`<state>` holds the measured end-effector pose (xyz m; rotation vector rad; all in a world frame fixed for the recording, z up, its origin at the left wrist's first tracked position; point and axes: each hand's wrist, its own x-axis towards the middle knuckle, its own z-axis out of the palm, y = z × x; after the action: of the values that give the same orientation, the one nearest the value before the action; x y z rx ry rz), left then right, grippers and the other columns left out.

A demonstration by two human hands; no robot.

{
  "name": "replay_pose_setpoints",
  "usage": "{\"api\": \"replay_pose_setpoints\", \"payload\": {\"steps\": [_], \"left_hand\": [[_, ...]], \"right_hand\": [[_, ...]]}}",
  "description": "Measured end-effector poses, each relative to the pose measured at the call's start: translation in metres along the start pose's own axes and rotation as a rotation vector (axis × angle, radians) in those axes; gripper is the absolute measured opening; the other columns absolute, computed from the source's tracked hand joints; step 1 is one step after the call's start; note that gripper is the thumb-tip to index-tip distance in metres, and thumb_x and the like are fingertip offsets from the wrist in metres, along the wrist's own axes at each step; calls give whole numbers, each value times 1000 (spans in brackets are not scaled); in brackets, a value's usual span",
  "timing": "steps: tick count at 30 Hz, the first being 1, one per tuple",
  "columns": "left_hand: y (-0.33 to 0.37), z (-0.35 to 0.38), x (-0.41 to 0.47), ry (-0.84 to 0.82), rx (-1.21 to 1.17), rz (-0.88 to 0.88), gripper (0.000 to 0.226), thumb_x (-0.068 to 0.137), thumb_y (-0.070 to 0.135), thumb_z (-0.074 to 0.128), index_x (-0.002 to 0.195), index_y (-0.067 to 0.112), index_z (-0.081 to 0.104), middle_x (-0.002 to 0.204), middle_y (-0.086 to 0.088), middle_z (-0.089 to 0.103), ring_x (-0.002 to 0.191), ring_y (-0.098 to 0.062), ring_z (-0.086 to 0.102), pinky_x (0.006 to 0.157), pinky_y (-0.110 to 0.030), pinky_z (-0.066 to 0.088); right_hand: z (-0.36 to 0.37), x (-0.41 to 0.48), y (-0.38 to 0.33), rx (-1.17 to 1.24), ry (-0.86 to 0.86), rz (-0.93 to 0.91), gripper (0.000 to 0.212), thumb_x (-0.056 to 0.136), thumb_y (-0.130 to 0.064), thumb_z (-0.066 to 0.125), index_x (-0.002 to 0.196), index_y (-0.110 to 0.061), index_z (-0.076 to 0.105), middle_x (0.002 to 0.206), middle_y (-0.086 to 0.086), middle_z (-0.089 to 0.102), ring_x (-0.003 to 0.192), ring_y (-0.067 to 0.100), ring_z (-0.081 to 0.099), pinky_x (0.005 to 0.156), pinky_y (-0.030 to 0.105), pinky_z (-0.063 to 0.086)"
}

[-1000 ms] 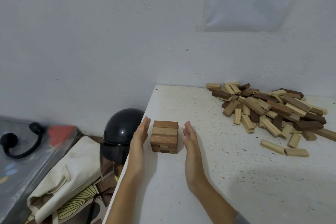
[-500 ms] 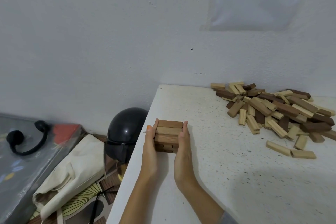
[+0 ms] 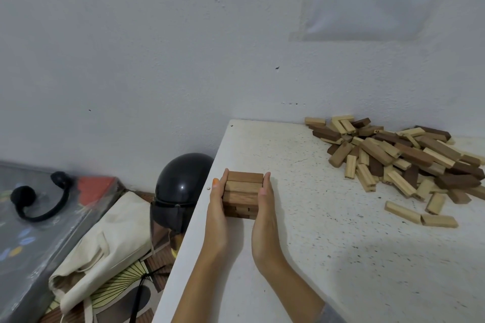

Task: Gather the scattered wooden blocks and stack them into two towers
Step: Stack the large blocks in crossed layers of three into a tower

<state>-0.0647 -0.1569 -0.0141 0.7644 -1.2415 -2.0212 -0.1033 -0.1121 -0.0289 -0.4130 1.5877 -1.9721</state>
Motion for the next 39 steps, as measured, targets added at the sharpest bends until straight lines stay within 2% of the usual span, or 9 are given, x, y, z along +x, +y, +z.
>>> {"api": "replay_pose_setpoints", "payload": {"steps": [8,11,14,18,22,26,30,35,39], "left_hand": [[0,-1,-1,15,11,21,92,57,82,61,136,34,52,142,1,52,131,-15,48,112,-39,35],[1,1,-1,14,8,15,78,66,72,61,134,33,55,138,2,56,128,-13,51,108,-35,38],[0,-1,1,30,1,-1,50,89,58,50,131,31,58,131,9,59,123,-6,53,106,-29,38],[0,-2,0,27,11,0,76,69,73,53,136,35,53,141,3,54,133,-13,46,116,-40,29],[1,2,-1,3,-7,-16,80,67,78,62,134,37,54,140,2,54,133,-16,46,116,-43,29],[7,4,-2,38,42,29,71,71,70,49,132,33,54,132,9,59,123,-3,52,110,-30,36],[8,4,-4,61,95,43,81,70,78,49,139,35,49,144,4,48,135,-11,42,116,-38,29],[11,13,-12,35,46,38,78,68,67,57,137,30,49,133,11,53,122,-3,50,92,-18,41],[11,11,-12,49,52,23,87,64,77,58,138,32,48,136,6,54,128,-10,48,106,-29,38]], "right_hand": [[-1,1,0,-9,15,5,52,94,-60,26,143,-53,10,158,-12,20,143,9,26,117,31,27],[-1,1,1,21,-6,14,65,90,-70,29,149,-48,13,157,-11,24,142,10,28,117,36,29],[-1,3,2,65,-25,32,99,66,-92,36,150,-42,20,154,-8,31,140,11,33,117,38,30],[1,5,2,88,-26,45,114,54,-99,38,150,-39,23,153,-8,35,139,12,35,116,40,31],[0,4,1,80,-20,48,116,53,-99,37,151,-39,23,153,-8,35,138,13,37,116,40,32],[-2,3,-1,104,-9,47,122,48,-101,40,151,-35,26,150,-7,40,134,10,42,114,35,34],[-3,2,-2,118,-16,50,123,48,-100,41,150,-33,28,144,-6,47,127,9,49,111,33,38],[-2,0,-1,129,-24,58,117,52,-98,43,150,-36,27,143,-8,48,128,11,49,113,40,36],[-1,-1,-1,122,-25,63,119,51,-99,43,150,-36,25,145,-7,46,130,12,47,113,40,35]]}}
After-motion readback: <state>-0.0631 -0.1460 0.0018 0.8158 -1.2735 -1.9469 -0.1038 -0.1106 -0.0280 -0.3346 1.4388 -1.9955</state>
